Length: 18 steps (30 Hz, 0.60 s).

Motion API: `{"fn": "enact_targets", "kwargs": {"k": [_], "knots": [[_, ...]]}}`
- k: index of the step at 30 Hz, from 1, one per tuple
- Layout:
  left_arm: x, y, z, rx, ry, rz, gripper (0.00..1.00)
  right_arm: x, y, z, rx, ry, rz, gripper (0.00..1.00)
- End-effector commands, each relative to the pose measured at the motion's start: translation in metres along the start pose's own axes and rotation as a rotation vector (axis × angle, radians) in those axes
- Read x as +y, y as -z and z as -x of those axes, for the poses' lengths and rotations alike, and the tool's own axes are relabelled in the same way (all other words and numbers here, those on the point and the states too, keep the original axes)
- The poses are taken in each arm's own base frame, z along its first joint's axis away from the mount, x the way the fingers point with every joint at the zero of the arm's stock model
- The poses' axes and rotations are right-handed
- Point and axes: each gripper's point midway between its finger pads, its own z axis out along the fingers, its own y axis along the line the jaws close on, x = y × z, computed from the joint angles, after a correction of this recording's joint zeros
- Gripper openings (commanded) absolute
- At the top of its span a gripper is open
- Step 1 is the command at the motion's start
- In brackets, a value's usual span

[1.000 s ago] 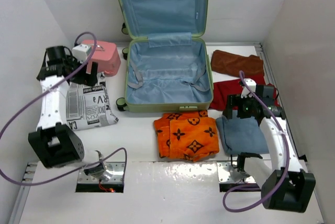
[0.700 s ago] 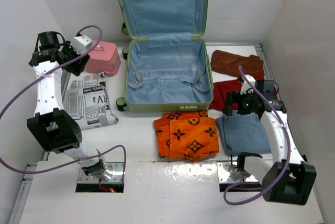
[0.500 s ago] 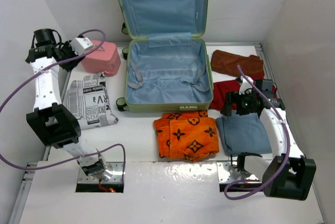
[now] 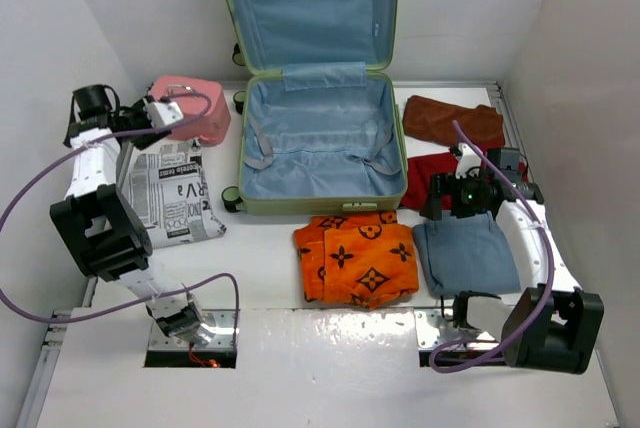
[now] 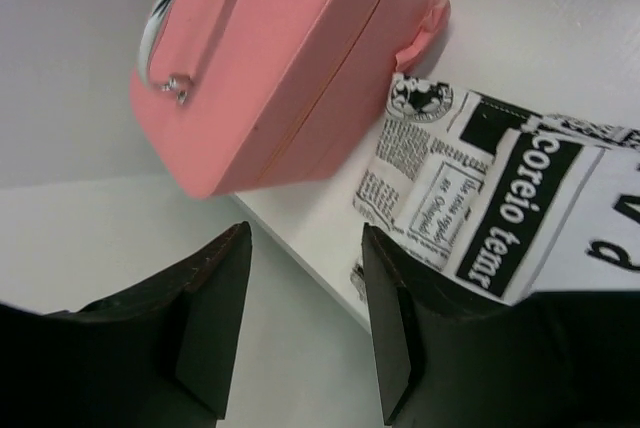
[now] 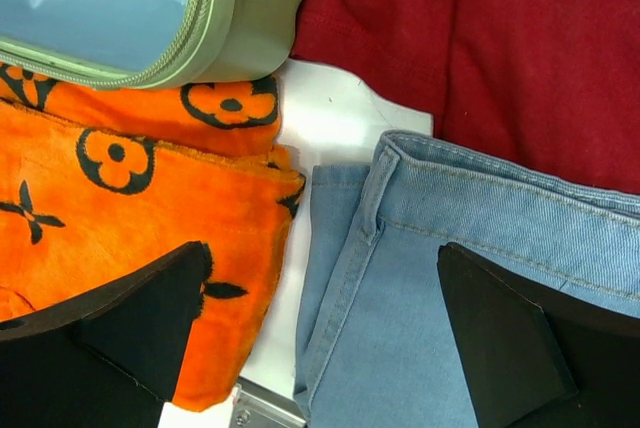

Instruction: Pack the luggage

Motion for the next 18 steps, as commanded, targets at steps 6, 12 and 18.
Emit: {"fn": "enact_targets", "kwargs": {"k": [6,12,18], "knots": [[0.049,-0.007,0.064,-0.214,-0.298,0.252,0.54,-0.003,0.006,0.020,-0.032,0.023,-0.009,0.99],[0.059,-0.023,0.063,-0.220,-0.297,0.280,0.54,-0.006,0.004,0.015,-0.013,0.023,-0.018,0.99],[0.067,-0.037,0.059,-0.190,-0.330,0.321,0.54,-0.008,0.001,0.017,-0.001,0.018,-0.014,0.99]]}}
